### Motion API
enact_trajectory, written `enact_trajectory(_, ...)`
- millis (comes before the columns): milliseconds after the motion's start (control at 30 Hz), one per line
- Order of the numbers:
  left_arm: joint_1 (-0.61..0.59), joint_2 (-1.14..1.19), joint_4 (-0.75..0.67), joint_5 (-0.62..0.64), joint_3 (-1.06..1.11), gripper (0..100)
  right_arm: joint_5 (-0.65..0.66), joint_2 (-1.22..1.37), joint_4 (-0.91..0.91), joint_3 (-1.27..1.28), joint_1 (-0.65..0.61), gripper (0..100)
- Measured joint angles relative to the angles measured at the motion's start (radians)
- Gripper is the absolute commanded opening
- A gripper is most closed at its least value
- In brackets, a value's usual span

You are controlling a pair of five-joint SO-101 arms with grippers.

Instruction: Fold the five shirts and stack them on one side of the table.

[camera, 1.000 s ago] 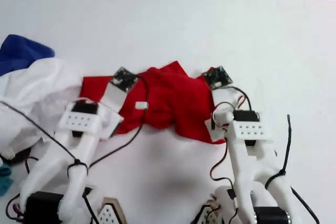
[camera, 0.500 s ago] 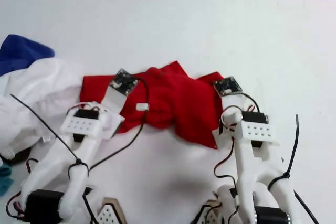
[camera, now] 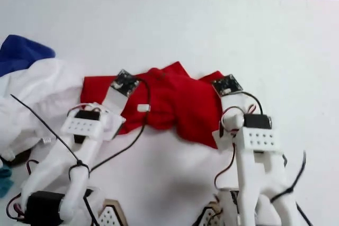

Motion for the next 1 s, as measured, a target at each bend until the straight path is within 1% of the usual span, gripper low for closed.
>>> enact_trajectory(133,0.000,0.000,0.000,0.000,0.000,3,0.002,-0.124,0.026,0.018,-0.058,30.4)
enact_trajectory(333,0.000,0.000,0.000,0.000,0.000,3,0.002,-0.146,-0.094,0.155,-0.064,30.4)
enact_trajectory(533,0.000,0.000,0.000,0.000,0.000,3,0.002,-0.015,-0.184,0.176,-0.054,30.4)
enact_trajectory(733,0.000,0.000,0.000,0.000,0.000,3,0.000,0.160,-0.319,0.175,-0.052,30.3)
enact_trajectory(933,0.000,0.000,0.000,0.000,0.000,3,0.000,0.235,-0.344,0.132,-0.054,30.0)
enact_trajectory(1000,0.000,0.000,0.000,0.000,0.000,3,0.000,0.242,-0.344,0.106,-0.054,27.5)
